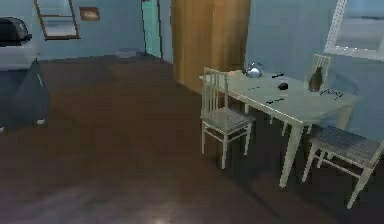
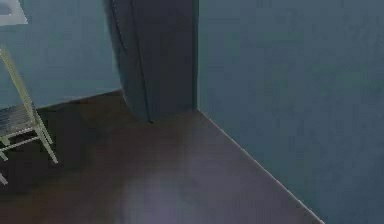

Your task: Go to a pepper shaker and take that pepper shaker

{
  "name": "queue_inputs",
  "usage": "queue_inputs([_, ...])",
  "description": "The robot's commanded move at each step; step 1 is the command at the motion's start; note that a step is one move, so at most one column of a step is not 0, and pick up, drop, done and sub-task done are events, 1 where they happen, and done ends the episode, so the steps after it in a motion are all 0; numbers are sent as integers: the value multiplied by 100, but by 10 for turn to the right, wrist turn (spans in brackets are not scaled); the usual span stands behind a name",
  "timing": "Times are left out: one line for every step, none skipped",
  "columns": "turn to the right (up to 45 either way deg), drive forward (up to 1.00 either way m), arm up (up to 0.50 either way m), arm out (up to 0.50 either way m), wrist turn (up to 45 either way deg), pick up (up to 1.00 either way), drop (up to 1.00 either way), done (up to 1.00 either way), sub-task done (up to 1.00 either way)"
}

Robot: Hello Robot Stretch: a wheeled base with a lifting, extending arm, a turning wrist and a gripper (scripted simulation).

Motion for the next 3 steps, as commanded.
queue_inputs([450,0,0,0,0,0,0,0,0])
queue_inputs([60,0,0,0,0,0,0,0,0])
queue_inputs([0,10,0,0,0,0,0,0,0])
